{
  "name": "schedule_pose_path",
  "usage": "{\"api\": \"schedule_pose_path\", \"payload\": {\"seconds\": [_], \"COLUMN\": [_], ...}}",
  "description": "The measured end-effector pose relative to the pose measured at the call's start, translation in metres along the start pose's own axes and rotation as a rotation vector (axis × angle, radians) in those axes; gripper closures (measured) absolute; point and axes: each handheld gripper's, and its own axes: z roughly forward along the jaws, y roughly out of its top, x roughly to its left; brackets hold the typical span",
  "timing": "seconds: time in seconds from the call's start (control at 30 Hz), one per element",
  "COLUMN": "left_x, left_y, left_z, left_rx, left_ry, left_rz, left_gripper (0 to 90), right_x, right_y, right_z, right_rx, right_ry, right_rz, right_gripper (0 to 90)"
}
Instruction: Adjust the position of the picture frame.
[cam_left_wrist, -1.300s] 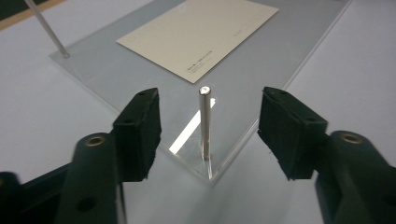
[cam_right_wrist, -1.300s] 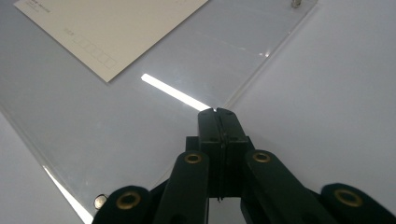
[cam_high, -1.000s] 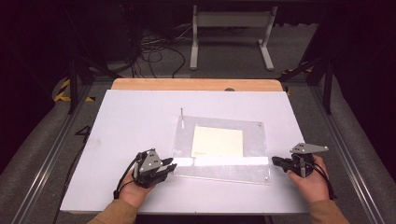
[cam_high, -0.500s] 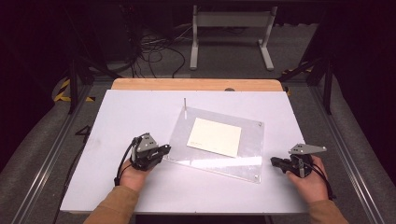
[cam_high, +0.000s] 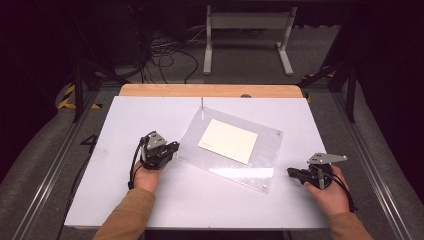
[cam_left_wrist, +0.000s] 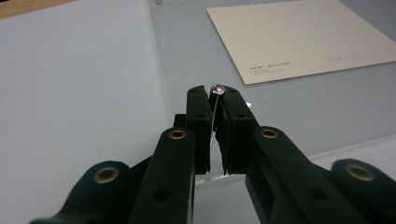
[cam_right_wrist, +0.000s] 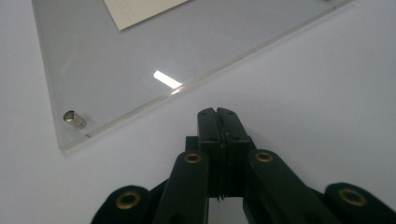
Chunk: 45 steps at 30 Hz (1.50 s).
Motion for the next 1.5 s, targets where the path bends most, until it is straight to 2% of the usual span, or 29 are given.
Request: {"api": "schedule_pose_path", "payload": {"seconds": [0.03,0.13,0.23,0.33,0.4,0.47,0.53,0.57,0.6,0.67,0.73,0.8,0.9,1.07,1.27,1.5], "left_x": [0.0,-0.002,-0.005,-0.009,-0.011,-0.012,-0.011,-0.009,-0.009,-0.005,-0.003,0.0,0.003,0.006,0.005,0.006], "left_y": [0.0,0.001,0.002,0.002,0.002,0.001,0.0,-0.001,-0.001,-0.003,-0.004,-0.005,-0.004,-0.004,-0.005,-0.006], "left_z": [-0.001,-0.004,-0.012,-0.024,-0.031,-0.037,-0.044,-0.047,-0.047,-0.052,-0.055,-0.058,-0.061,-0.062,-0.059,-0.06], "left_rx": [-0.006,-0.003,-0.017,-0.036,-0.041,-0.045,-0.053,-0.057,-0.057,-0.063,-0.071,-0.075,-0.086,-0.094,-0.087,-0.088], "left_ry": [-0.007,-0.013,-0.008,-0.013,-0.016,-0.023,-0.034,-0.048,-0.048,-0.054,-0.057,-0.059,-0.058,-0.061,-0.07,-0.069], "left_rz": [0.008,0.023,0.064,0.072,0.085,0.09,0.084,0.067,0.067,0.053,0.034,0.032,0.021,0.015,0.015,0.01], "left_gripper": [81.3,61.2,49.8,43.5,42.1,41.0,39.3,38.3,37.5,37.4,36.9,36.7,36.1,36.1,36.0,36.0], "right_x": [0.0,0.0,0.001,0.002,0.007,0.014,0.023,0.029,0.029,0.038,0.044,0.05,0.057,0.063,0.063,0.065], "right_y": [0.001,0.005,0.01,0.017,0.02,0.025,0.031,0.034,0.034,0.039,0.042,0.044,0.045,0.045,0.044,0.041], "right_z": [0.0,0.001,0.003,0.005,0.006,0.003,-0.001,-0.003,-0.003,-0.007,-0.005,-0.001,0.005,0.015,0.023,0.032], "right_rx": [-0.003,-0.004,0.0,0.012,0.035,0.069,0.136,0.168,0.168,0.167,0.177,0.187,0.207,0.227,0.225,0.249], "right_ry": [0.0,0.003,0.013,0.04,0.072,0.094,0.12,0.134,0.134,0.16,0.174,0.189,0.21,0.228,0.234,0.243], "right_rz": [-0.003,-0.009,-0.023,-0.039,-0.057,-0.102,-0.155,-0.185,-0.185,-0.212,-0.238,-0.254,-0.276,-0.285,-0.283,-0.293], "right_gripper": [88.7,88.2,87.0,85.9,83.2,82.1,78.8,78.6,78.6,77.8,77.9,77.7,77.0,74.2,73.5,75.6]}}
